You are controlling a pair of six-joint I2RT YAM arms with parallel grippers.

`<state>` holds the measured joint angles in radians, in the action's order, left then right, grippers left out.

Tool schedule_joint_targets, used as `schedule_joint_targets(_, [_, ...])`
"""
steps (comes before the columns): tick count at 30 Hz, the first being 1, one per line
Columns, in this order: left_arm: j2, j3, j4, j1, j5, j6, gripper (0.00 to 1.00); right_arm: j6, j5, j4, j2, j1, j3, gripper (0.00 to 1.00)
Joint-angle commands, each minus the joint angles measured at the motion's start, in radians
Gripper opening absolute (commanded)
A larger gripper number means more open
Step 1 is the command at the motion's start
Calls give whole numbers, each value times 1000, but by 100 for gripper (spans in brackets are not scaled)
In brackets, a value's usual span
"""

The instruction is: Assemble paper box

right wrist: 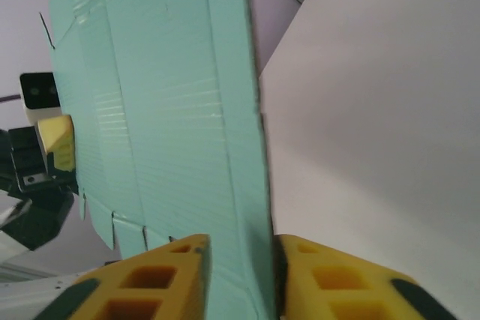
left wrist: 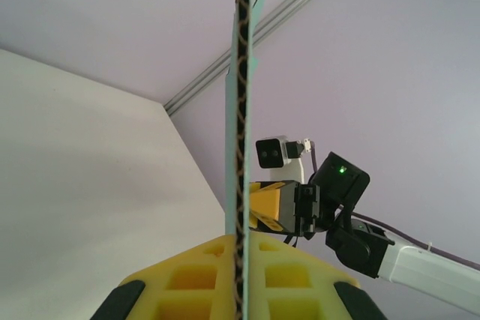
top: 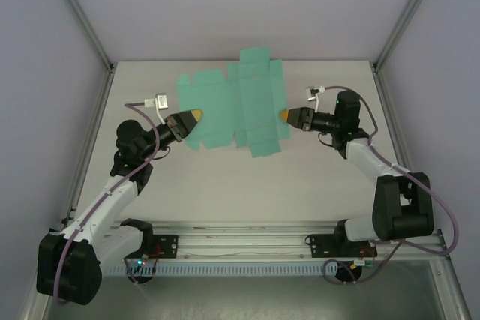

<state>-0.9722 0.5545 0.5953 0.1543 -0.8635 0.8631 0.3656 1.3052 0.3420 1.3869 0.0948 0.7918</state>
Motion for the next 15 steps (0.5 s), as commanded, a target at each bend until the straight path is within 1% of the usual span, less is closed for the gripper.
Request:
schedule_joint_targets(1, [10,-5,43,-2,-14,1,0,-30,46,27,-10,21,37,23])
schedule_joint_targets(4, [11,-5,7,-2,6,-21,0,-80,37,-22,-23,30,42,13])
schedule_joint_targets(6, [15,-2,-45,-2,35,-44,0,-106,7,-53,-35,34,43,3])
schedule_joint_targets(7, [19,-5,-67,-3,50,-56,0,-116,-8,-68,-40,35,44,0])
schedule_joint_targets(8, [24,-3,-108,-2,70,-77,0,-142,-30,-100,-46,37,47,0])
schedule_joint_targets(9, [32,-2,-164,-3,103,-97,14,-178,-53,-146,-54,40,52,0])
schedule_joint_targets(10, [41,1,-234,-2,149,-129,38,-223,-87,-205,-57,44,59,0])
schedule_joint_targets(11, [52,3,-320,-2,214,-159,75,-281,-131,-287,-60,52,75,0])
schedule_joint_targets(12, [62,2,-388,-2,273,-178,97,-330,-176,-354,-58,64,89,0])
schedule_joint_targets(13, [71,-3,-450,-2,339,-200,100,-379,-223,-418,-54,75,101,0])
schedule_joint_targets(15, [84,-12,-573,-2,467,-224,100,-453,-313,-509,-29,105,119,0])
